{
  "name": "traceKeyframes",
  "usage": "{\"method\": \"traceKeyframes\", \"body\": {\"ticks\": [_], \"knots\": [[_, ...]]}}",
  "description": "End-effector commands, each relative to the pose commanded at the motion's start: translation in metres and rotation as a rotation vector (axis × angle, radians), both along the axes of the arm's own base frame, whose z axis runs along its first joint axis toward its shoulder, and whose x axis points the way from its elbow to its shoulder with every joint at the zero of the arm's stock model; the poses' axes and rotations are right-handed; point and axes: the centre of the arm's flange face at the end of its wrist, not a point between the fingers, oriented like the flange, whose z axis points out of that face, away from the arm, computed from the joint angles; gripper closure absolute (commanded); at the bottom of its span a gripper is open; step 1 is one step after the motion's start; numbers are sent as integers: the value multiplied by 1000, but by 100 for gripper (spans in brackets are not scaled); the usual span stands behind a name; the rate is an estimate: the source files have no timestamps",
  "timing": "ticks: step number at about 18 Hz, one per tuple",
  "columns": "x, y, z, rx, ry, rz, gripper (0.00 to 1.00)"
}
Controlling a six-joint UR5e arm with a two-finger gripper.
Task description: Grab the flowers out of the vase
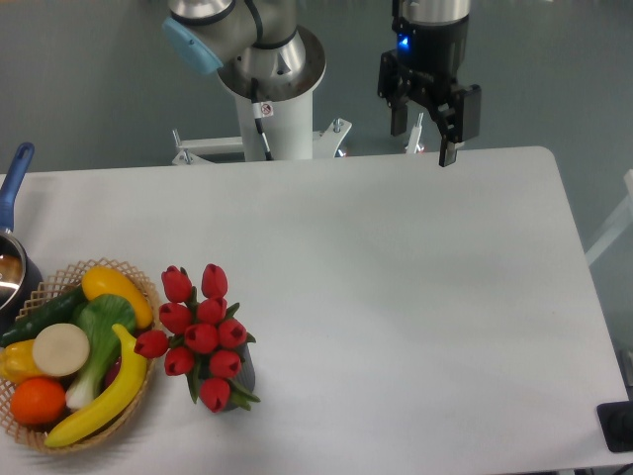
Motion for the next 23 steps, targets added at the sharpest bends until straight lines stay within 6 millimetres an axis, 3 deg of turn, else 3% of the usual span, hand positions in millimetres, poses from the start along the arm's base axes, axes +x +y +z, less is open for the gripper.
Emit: {"method": "traceKeyframes", "body": {"ticks": [6,11,19,23], "knots": [[1,1,-1,2,-6,-3,0],[11,6,-19,52,-13,6,0],[30,21,-39,246,-138,188,0],[29,25,-46,288,-189,241,0]]}}
